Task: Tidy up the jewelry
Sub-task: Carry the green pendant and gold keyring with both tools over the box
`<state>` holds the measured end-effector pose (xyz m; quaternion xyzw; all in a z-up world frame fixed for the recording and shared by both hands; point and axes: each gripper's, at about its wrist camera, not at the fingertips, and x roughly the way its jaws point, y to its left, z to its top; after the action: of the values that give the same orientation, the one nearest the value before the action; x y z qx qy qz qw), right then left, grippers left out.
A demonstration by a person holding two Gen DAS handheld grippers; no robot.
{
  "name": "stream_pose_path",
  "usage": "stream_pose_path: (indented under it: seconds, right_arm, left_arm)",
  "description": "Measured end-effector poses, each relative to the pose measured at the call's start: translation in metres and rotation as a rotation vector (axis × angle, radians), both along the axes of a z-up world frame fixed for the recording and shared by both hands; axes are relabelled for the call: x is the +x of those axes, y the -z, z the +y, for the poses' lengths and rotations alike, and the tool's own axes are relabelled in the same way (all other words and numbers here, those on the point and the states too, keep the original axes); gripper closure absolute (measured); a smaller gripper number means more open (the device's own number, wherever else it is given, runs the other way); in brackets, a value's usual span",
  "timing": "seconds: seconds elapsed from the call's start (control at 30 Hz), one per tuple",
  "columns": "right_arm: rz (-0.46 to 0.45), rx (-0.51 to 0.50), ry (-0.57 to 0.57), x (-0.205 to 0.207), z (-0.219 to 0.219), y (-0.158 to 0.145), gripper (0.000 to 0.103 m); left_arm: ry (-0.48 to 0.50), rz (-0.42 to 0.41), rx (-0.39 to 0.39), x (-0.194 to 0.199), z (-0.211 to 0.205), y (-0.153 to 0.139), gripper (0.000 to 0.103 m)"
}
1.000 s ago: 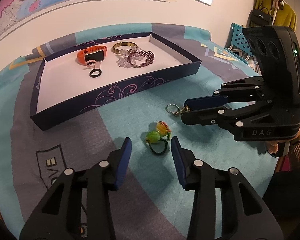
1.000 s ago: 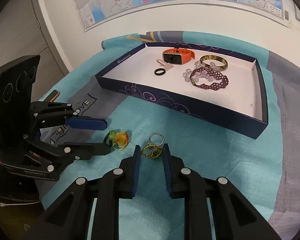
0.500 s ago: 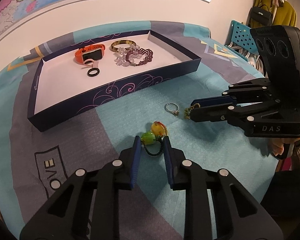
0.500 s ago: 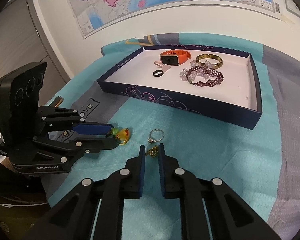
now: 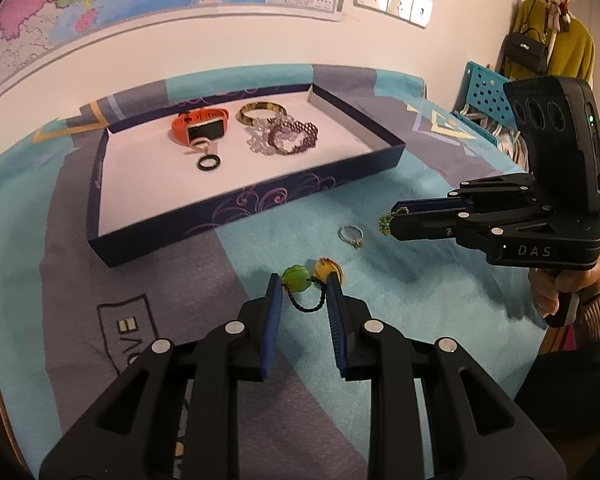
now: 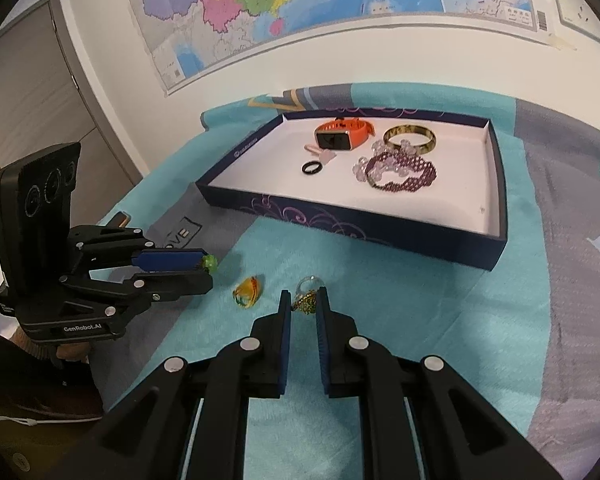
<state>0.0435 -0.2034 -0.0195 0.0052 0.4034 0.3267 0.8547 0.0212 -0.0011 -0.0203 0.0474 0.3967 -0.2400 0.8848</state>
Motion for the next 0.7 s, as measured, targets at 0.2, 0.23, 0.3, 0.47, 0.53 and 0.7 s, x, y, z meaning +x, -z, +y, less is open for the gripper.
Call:
stream_pose_path:
  seconds: [0.2,0.23,0.3,0.47,0.53,0.7]
  right_arm:
    - [-0.025,0.007,0.013,0.007,-0.001,-0.009,0.092]
    - [-0.030,0.007,0.014,0.007,-0.001,-0.010,0.092]
    - [-0.037,0.013,0.017,0.009,-0.002,-0.013,0.092]
    - [-0.055,0.012,0.018,0.016,0.000,-0.020,0.092]
    - [-0.061,0.008,0.021,0.019,0.001,-0.022,0.092]
    - [-0.073,0.005,0.024,0.028,0.002,-0.026,0.092]
  left_arm:
    - [-0.013,-0.031,-0.006,0.004,0.002,-0.011,0.080]
    - [-0.015,-0.036,-0.007,0.005,0.002,-0.012,0.080]
    - [-0.019,-0.046,-0.008,0.007,0.003,-0.016,0.080]
    - [-0.030,-0.065,-0.010,0.013,0.003,-0.023,0.080]
    - [-0.033,-0.070,-0.012,0.015,0.003,-0.025,0.080]
    - [-0.038,-0.078,-0.014,0.021,0.003,-0.027,0.080]
